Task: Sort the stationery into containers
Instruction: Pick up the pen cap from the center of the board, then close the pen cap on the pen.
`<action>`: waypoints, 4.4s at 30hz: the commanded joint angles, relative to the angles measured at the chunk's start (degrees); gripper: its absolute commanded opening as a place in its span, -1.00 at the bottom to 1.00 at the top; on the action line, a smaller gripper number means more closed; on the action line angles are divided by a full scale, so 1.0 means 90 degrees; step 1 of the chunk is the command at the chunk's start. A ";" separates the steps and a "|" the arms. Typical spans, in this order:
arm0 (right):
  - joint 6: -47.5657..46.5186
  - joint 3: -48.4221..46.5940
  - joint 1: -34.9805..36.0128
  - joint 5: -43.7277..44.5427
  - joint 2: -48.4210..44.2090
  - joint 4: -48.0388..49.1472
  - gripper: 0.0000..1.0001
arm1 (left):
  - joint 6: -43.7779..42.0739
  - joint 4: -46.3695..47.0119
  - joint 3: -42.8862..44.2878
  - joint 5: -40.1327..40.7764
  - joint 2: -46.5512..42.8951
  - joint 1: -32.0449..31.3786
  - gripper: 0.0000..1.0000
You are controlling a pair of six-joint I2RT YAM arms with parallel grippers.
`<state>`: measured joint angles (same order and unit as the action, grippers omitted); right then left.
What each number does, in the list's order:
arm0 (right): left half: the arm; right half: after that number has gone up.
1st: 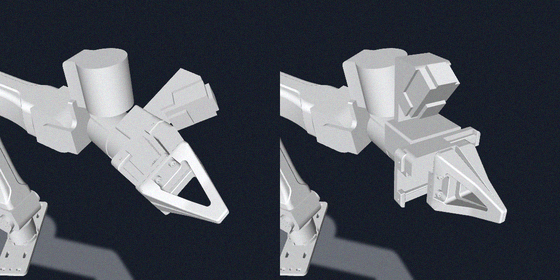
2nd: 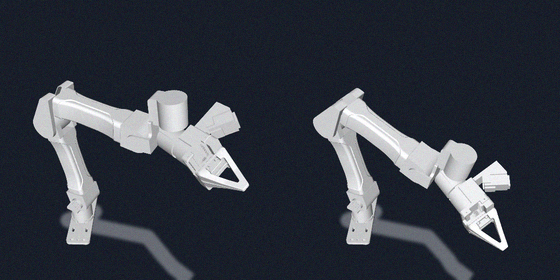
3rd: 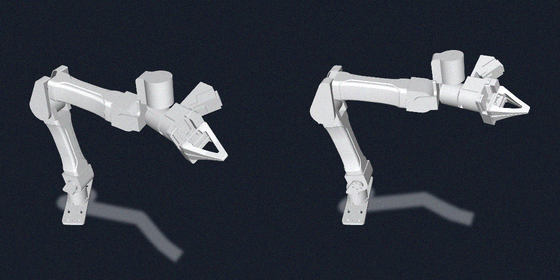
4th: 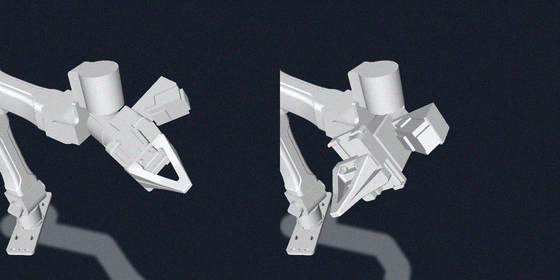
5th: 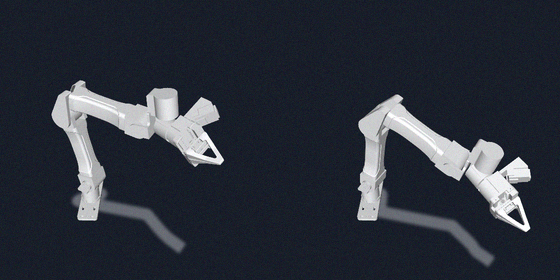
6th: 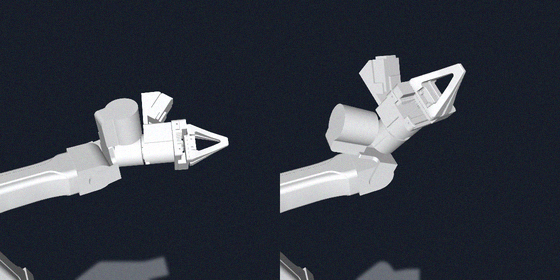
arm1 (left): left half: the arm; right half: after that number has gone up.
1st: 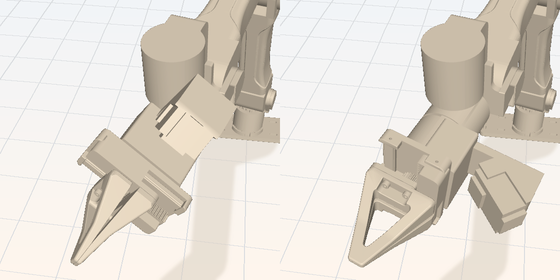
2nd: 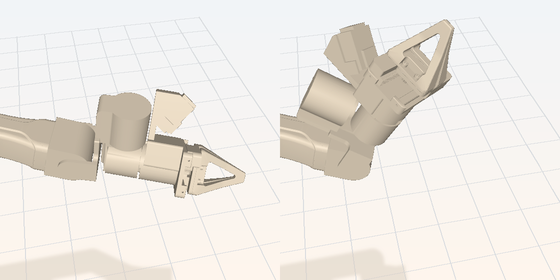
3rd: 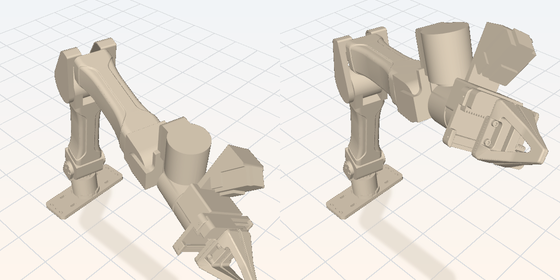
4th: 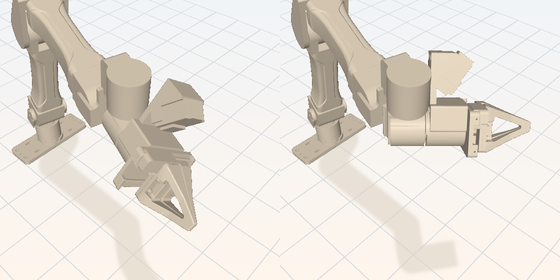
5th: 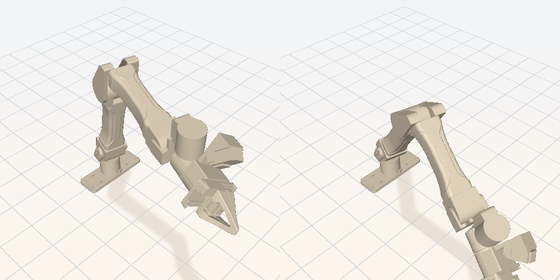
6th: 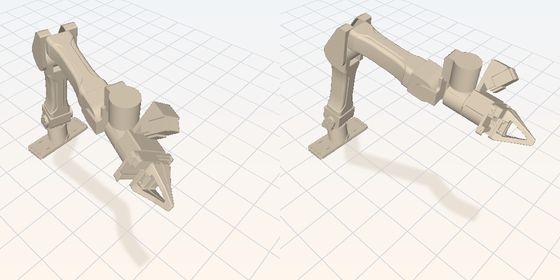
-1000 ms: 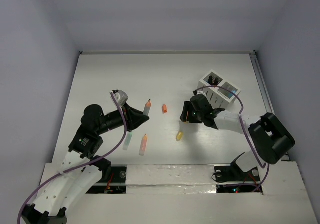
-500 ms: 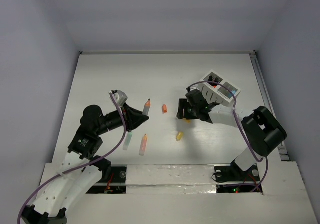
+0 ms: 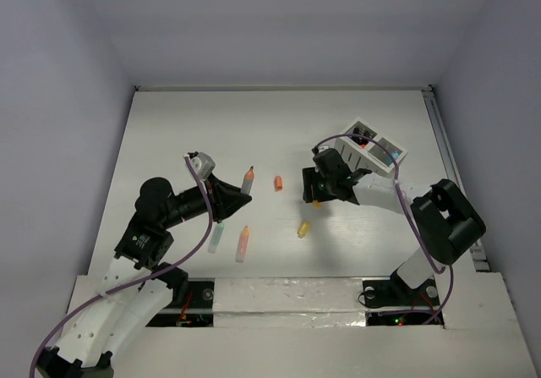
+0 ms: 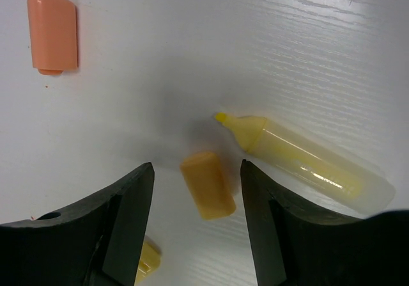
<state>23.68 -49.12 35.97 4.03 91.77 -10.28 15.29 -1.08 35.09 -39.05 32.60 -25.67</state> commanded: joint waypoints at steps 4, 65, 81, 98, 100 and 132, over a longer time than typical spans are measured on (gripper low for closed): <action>-0.0502 -0.0654 -0.0031 0.0001 0.0340 -0.0585 0.17 | -0.0078 0.0316 -0.0061 -0.0056 -0.0067 -0.0019 -1.00; 0.1343 -0.2052 0.1823 -0.0146 -0.0899 0.4434 -0.76 | 0.0010 -0.0202 0.0056 0.1340 0.0177 -0.0019 -1.00; 0.1343 -0.2071 0.2185 0.0128 -0.0665 0.4209 -0.76 | 0.0020 -0.0388 0.0115 0.1917 -0.0087 0.0098 -1.00; 0.1431 -0.1984 0.2439 0.0196 -0.0489 0.4297 -0.76 | 0.0010 -0.0436 0.0134 0.2063 -0.0165 0.0098 -1.00; 0.1421 -0.1906 0.2507 0.0235 -0.0528 0.4355 -0.76 | 0.0020 -0.0466 0.0144 0.2122 -0.0185 0.0098 -1.00; 0.1783 -0.0958 0.3328 0.0568 -0.0616 0.5176 -0.81 | 0.0176 -0.0320 0.0271 0.2581 -0.0575 0.0098 -1.00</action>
<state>38.85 -59.27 62.65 11.62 87.35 35.40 15.99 -10.79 35.09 -19.22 28.38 -25.12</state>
